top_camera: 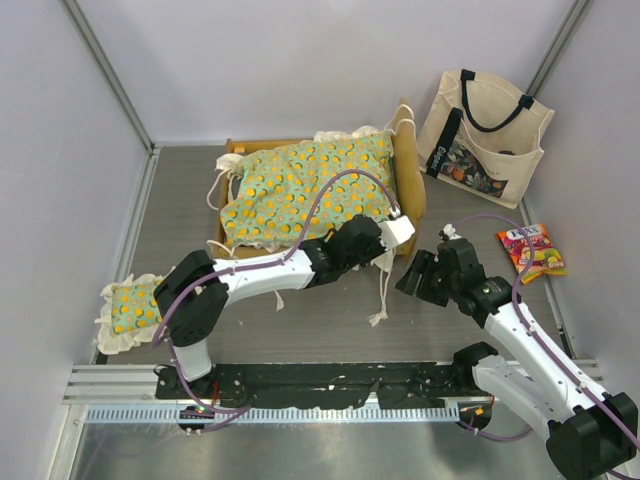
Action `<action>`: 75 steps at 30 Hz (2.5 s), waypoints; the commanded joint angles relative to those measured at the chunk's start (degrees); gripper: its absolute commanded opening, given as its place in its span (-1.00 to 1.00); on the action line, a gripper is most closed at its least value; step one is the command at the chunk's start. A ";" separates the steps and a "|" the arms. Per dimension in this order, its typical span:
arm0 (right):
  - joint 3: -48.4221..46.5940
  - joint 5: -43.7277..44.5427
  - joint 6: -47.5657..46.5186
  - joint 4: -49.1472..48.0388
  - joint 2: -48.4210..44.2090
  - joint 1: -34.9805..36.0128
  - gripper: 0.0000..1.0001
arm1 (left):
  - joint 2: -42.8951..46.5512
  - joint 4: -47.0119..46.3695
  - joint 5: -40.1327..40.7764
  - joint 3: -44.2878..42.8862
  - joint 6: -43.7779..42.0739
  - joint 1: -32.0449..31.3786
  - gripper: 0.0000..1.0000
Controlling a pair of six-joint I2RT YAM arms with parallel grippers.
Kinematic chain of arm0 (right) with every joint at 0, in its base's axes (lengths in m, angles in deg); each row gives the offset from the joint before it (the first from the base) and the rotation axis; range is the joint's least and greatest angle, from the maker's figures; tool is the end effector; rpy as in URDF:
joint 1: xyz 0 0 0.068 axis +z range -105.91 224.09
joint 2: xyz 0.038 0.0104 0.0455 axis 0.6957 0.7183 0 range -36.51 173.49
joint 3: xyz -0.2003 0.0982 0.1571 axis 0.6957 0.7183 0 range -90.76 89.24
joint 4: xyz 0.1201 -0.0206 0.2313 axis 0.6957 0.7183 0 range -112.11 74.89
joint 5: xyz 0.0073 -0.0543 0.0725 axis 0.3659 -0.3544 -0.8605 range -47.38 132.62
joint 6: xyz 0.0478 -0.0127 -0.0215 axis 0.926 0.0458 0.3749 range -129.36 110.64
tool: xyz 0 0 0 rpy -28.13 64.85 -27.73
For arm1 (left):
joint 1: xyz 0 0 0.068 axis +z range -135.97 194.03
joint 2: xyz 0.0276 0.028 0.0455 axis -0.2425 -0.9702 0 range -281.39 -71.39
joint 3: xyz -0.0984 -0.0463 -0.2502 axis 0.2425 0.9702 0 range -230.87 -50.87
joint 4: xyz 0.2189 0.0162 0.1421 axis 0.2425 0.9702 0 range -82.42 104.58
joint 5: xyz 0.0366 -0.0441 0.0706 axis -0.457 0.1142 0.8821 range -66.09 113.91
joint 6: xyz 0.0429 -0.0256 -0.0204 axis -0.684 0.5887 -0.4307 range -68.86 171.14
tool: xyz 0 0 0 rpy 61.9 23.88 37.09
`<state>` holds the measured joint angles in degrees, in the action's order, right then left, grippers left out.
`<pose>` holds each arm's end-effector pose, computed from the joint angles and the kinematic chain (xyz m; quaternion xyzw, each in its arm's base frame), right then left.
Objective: Set up the pet bed
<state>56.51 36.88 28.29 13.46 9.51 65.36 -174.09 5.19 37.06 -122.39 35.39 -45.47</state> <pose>0.1487 0.0617 0.2232 0.1157 0.9280 0.2135 0.2825 0.2171 -0.3526 0.2432 0.4758 0.7128 -0.0970 0.5061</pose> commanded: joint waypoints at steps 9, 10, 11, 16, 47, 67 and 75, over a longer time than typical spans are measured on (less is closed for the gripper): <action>1.18 0.38 0.32 -2.43 -0.58 0.61 0.27 | -3.11 -7.70 10.22 -5.20 -7.36 2.20 -1.00; 1.18 0.20 0.67 -2.52 -0.41 0.69 0.27 | -3.56 -8.93 10.41 -5.38 -7.72 2.11 -1.00; 1.18 0.11 0.85 -2.53 -0.32 0.87 0.27 | -4.17 -9.29 10.49 -5.46 -8.24 2.20 -1.00; 1.09 0.99 1.11 -2.52 -0.49 1.40 0.27 | -8.21 -14.65 14.00 -2.93 -7.01 2.11 -1.00; -0.93 18.74 1.73 -11.57 18.31 16.16 -0.02 | 1.88 12.41 19.81 -8.89 14.86 -0.44 0.53; 3.73 12.51 1.37 -20.10 24.91 16.25 -0.44 | 16.99 16.99 14.46 -2.40 33.67 0.53 0.66; 4.34 11.37 1.81 -17.30 15.43 16.16 -0.83 | 23.68 11.98 2.86 7.97 46.12 0.71 0.64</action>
<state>60.67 48.99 29.86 -4.40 31.02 81.28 -153.22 20.90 47.11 -119.16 72.07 -45.06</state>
